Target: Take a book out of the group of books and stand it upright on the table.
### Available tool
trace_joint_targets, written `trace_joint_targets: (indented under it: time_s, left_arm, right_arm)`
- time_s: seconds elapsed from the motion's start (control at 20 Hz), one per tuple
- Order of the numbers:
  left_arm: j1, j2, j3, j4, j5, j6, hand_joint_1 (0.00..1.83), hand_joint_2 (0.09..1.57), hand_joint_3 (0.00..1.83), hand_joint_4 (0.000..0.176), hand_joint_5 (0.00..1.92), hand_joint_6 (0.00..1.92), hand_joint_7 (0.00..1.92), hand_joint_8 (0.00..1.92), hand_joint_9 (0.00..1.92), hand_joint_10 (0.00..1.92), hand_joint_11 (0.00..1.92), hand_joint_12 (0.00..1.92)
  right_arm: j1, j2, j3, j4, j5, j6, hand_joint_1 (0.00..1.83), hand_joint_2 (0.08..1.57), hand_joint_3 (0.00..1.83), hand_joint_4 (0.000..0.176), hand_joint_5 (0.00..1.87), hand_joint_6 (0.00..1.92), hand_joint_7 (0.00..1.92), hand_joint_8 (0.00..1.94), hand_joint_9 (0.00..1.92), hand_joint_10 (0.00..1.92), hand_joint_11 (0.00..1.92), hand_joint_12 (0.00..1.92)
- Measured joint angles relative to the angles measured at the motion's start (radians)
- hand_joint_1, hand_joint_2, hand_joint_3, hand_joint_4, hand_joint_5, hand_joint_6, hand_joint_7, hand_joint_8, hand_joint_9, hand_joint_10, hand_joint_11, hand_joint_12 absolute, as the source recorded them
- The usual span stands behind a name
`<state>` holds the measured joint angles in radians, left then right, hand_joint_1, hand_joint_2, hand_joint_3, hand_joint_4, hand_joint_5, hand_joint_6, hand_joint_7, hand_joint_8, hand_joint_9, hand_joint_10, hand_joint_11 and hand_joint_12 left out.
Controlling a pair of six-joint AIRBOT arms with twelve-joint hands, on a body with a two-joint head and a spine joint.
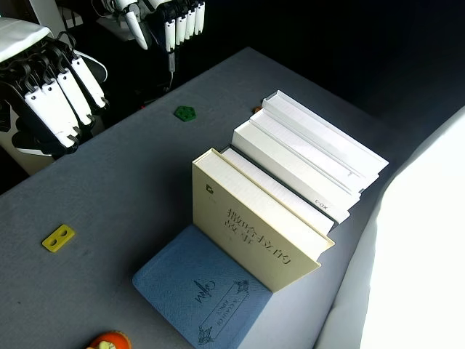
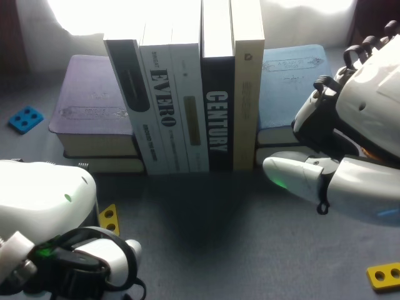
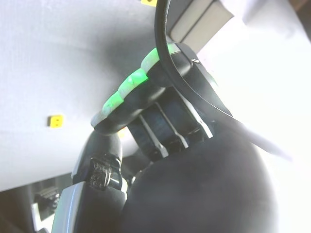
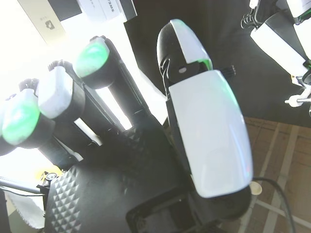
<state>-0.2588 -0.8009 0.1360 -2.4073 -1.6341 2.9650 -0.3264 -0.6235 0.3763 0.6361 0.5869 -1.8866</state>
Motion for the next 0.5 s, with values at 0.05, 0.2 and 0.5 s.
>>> trace_joint_targets:
  time_s: [0.05, 0.2, 0.5]
  left_arm:
    - [0.000, 0.000, 0.000, 0.000, -0.003, 0.002, 0.04, 1.31, 0.06, 0.002, 0.14, 0.05, 0.10, 0.02, 0.04, 0.04, 0.00, 0.22]
    - [0.000, 0.000, 0.000, 0.003, -0.002, 0.003, 0.03, 1.34, 0.00, 0.005, 0.18, 0.01, 0.15, 0.01, 0.09, 0.01, 0.00, 0.29]
    - [0.000, 0.000, 0.000, 0.003, -0.002, 0.004, 0.00, 1.35, 0.00, 0.023, 0.15, 0.00, 0.16, 0.00, 0.08, 0.00, 0.00, 0.11]
  right_arm:
    - [0.000, 0.000, -0.002, 0.000, -0.001, 0.000, 0.15, 1.14, 0.13, 0.000, 0.10, 0.11, 0.13, 0.02, 0.04, 0.07, 0.00, 0.00]
    - [-0.001, 0.000, -0.002, 0.001, -0.001, -0.002, 0.15, 1.18, 0.03, 0.000, 0.15, 0.05, 0.15, 0.01, 0.06, 0.03, 0.00, 0.00]
    - [-0.001, -0.011, -0.007, 0.032, 0.058, -0.045, 0.12, 1.20, 0.02, 0.000, 0.16, 0.03, 0.14, 0.01, 0.06, 0.02, 0.00, 0.00]
